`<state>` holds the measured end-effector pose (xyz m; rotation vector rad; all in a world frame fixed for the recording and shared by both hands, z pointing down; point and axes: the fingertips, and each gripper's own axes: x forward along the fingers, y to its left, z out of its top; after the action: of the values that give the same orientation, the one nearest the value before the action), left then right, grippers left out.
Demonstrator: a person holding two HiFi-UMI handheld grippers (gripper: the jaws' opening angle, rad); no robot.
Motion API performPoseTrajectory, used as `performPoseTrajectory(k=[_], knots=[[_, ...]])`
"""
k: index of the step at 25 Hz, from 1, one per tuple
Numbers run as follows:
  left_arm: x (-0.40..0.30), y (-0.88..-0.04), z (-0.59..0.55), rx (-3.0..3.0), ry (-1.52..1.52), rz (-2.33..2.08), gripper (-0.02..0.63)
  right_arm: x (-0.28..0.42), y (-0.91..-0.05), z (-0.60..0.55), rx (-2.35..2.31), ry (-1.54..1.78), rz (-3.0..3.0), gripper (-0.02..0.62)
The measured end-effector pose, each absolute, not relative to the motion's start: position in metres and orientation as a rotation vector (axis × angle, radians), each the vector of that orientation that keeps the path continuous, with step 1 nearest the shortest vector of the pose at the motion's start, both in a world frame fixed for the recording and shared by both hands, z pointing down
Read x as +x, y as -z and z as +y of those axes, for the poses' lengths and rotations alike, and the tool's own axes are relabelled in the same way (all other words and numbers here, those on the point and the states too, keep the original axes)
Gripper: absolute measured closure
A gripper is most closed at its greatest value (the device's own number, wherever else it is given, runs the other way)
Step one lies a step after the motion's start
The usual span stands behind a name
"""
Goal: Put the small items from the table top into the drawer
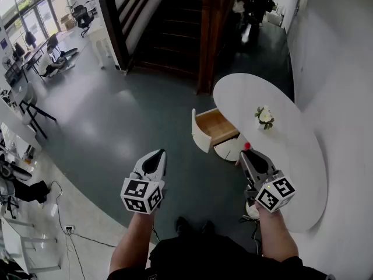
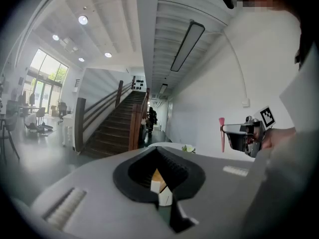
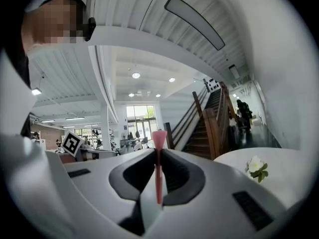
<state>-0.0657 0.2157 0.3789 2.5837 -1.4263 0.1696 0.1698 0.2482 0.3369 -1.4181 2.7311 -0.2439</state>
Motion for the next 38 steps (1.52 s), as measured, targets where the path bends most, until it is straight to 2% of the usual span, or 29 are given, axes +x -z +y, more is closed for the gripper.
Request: performPoseTrajectory(k=[7, 21, 38], knots=[[-0.071, -0.375, 0.214, 2.582, -0.167, -1.429, 0.609, 0.167, -0.337, 0.245, -1.421, 0.267, 2.722, 0.542], [-0.150, -0.382, 0.207, 2.568, -0.120, -1.453, 0.609, 0.110, -0.331, 0.239, -1.415, 0.317, 2.661, 0.541], [-0.160, -0.399, 0.186, 2.573, -0.185, -1.430, 0.609, 0.087, -0.351, 0.208, -1.441, 0.387, 2.694, 0.541]])
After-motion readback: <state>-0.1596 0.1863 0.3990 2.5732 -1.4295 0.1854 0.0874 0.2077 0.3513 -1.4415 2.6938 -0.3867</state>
